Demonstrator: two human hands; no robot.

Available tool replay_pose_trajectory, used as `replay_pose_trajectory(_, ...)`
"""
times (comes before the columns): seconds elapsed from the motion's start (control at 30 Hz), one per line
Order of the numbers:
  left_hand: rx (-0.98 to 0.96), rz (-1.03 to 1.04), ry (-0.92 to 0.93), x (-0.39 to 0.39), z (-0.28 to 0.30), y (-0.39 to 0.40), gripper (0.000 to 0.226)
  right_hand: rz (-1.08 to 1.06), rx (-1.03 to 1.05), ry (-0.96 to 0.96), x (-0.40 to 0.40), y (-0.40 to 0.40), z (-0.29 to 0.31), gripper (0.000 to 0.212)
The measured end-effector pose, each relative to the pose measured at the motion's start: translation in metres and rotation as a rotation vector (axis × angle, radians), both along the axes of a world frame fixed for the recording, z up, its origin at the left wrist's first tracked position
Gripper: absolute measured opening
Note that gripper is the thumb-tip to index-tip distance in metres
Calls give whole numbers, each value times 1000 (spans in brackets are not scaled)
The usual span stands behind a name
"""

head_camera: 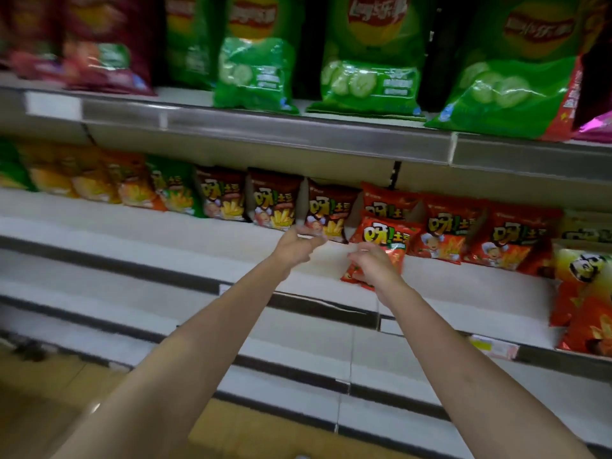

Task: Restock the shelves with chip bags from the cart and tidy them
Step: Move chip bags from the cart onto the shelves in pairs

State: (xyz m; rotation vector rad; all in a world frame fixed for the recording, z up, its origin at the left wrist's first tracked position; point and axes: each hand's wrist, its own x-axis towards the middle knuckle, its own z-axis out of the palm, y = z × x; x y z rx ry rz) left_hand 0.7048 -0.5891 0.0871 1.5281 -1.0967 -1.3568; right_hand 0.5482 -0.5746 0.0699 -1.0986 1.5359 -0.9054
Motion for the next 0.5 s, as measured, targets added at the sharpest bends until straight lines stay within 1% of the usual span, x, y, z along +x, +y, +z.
replay_pose_trajectory(0.03,-9,32,-1,13,5,9,33,25,-6,-9,14,2,5,41)
replay_pose_trajectory(0.1,-25,105,-3,41,14,26,35,108,-24,-35,44,4,14,46)
replay_pose_trajectory(0.3,-50,330,-132,137,30,74,48,360,-60,-68,148,19,38,45)
replay_pose_trajectory(0.5,-73,487,-137,242,45,119,51,610,-125,-69,261,39,58,45)
